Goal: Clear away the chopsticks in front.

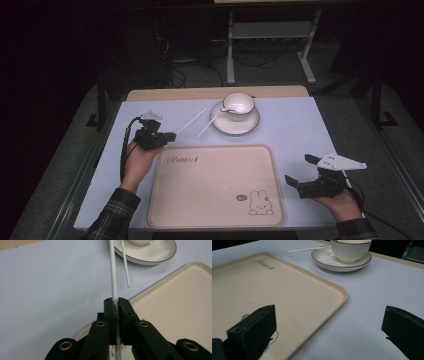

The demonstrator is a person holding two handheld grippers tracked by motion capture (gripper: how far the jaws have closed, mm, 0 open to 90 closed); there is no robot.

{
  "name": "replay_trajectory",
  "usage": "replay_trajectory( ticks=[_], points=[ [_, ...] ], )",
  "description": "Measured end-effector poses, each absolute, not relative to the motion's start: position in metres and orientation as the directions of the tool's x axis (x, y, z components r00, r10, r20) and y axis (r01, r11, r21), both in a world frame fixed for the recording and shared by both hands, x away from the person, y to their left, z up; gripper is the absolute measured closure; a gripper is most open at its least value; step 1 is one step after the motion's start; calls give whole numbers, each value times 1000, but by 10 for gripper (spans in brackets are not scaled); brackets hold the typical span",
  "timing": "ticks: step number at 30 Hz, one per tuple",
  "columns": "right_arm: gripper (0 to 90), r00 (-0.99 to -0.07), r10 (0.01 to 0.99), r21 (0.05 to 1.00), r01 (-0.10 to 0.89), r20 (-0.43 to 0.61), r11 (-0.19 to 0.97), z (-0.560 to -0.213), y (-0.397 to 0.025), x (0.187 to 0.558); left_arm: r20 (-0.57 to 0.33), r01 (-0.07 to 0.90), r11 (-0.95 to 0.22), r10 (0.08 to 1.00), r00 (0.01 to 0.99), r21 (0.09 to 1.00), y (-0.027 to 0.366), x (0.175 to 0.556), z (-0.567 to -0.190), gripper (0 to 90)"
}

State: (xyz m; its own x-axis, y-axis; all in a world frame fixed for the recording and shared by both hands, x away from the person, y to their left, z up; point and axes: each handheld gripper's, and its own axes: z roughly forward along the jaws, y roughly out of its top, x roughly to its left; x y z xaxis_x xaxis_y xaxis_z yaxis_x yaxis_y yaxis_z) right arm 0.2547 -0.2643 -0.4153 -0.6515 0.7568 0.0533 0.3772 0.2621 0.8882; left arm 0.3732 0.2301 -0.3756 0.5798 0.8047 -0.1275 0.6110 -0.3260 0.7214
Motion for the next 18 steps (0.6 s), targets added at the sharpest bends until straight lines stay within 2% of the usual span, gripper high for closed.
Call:
replay_trajectory(
  ticks=[18],
  points=[
    [0,-647,761,886,376,43,269,-415,-264,255,-154,609,-322,786,599,725,243,288,-385,855]
  ],
)
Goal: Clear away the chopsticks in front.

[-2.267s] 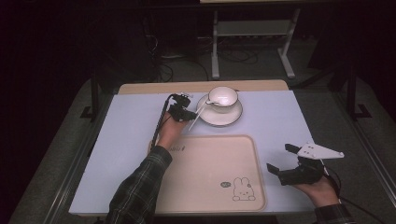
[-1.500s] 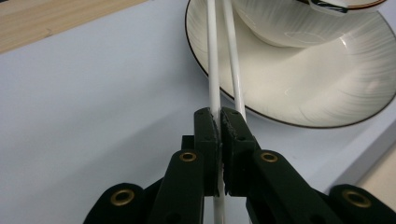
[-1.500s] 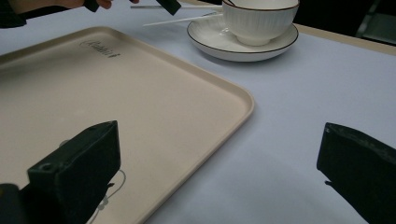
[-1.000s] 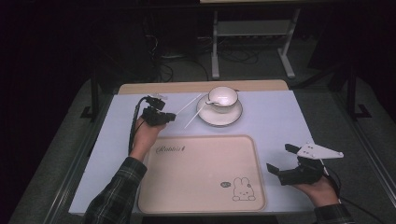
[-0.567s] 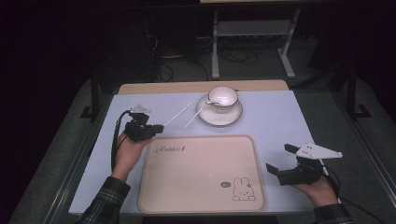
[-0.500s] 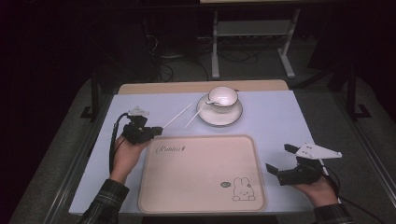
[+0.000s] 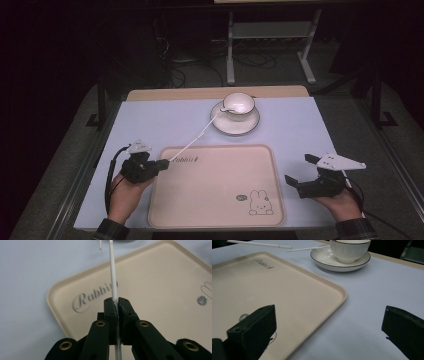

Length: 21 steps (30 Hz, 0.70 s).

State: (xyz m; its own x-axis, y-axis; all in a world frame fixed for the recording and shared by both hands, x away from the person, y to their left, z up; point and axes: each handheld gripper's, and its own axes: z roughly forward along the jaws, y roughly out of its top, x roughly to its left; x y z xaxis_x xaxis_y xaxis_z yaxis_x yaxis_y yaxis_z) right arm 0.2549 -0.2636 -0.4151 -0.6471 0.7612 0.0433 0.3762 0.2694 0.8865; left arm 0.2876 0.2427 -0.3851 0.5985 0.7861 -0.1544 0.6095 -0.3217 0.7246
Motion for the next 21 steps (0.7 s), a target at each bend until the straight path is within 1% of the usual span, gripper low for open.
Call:
replay_trajectory(
  ticks=[2,6,13,16,20,21],
  points=[
    [0,-647,761,887,376,42,270,-415,-264,255,-163,611,-332,774,612,719,239,278,-390,855],
    [0,-647,762,887,375,42,270,-415,-264,255,-156,609,-349,767,622,712,234,271,-393,855],
    [0,-649,760,886,375,40,273,-415,-263,255,-159,622,-369,762,628,690,230,274,-401,855],
    [0,-651,758,886,374,39,275,-415,-263,255,-175,636,-370,759,628,678,230,276,-407,854],
    [0,-650,758,887,373,40,274,-415,-263,255,-178,651,-388,757,629,652,229,278,-415,852],
    [0,-651,758,886,373,39,275,-415,-263,255,-179,662,-403,756,630,632,228,279,-418,852]
  ],
)
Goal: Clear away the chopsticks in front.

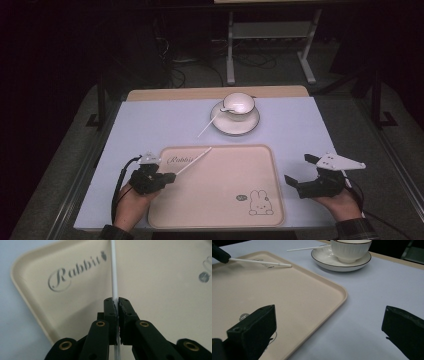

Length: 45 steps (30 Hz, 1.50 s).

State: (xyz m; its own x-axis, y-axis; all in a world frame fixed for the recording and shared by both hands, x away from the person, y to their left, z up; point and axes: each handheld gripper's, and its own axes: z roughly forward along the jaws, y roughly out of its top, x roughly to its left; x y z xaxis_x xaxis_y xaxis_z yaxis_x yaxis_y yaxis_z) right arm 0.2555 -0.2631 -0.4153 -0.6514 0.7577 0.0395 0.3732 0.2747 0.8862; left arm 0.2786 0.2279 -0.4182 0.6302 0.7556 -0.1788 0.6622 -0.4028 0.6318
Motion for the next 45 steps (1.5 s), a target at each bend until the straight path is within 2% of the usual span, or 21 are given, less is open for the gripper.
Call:
replay_trajectory(
  ticks=[5,17,20,22,26,31,45],
  points=[
    [0,-656,754,884,373,36,282,-416,-263,255,-142,679,-461,759,635,571,224,281,-429,847],
    [0,-656,754,883,376,39,281,-416,-262,255,-142,680,-464,758,636,568,223,281,-430,806],
    [0,-655,755,884,374,39,280,-416,-263,255,-147,682,-459,759,634,569,224,281,-430,767],
    [0,-654,756,883,376,40,279,-416,-262,255,-155,681,-452,758,634,577,225,281,-427,683],
    [0,-657,753,883,375,39,282,-416,-262,255,-159,669,-442,752,640,597,223,281,-422,584],
    [0,-656,754,883,376,39,281,-416,-262,255,-151,626,-430,735,661,650,208,313,-401,555],
    [0,-653,755,883,382,51,272,-417,-263,256,-87,581,-445,739,668,681,163,411,-389,557]
  ],
)
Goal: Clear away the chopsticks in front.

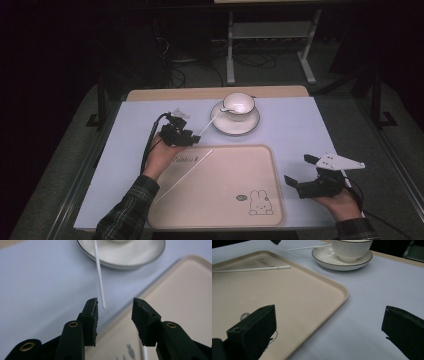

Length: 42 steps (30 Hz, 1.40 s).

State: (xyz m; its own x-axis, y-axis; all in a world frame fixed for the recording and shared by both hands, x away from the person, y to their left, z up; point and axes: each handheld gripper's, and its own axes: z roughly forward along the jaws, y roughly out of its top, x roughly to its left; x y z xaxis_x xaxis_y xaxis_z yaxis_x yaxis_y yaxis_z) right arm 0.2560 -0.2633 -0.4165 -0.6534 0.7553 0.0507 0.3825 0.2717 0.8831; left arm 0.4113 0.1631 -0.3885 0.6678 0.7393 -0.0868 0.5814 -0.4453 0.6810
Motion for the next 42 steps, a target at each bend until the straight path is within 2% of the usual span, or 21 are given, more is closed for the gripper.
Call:
replay_trajectory(
  ticks=[20,22,33,42],
  points=[
    [0,-657,751,888,379,59,262,-417,-265,257,-67,544,-426,741,668,723,112,498,-397,695],
    [0,-657,751,888,380,62,259,-417,-266,257,-41,540,-453,738,674,709,104,505,-399,703],
    [0,-660,748,892,374,64,253,-416,-267,257,-8,552,-511,729,685,659,81,520,-416,723],
    [0,-660,748,894,375,71,246,-416,-267,257,15,568,-516,748,663,641,73,526,-427,798]
  ],
)
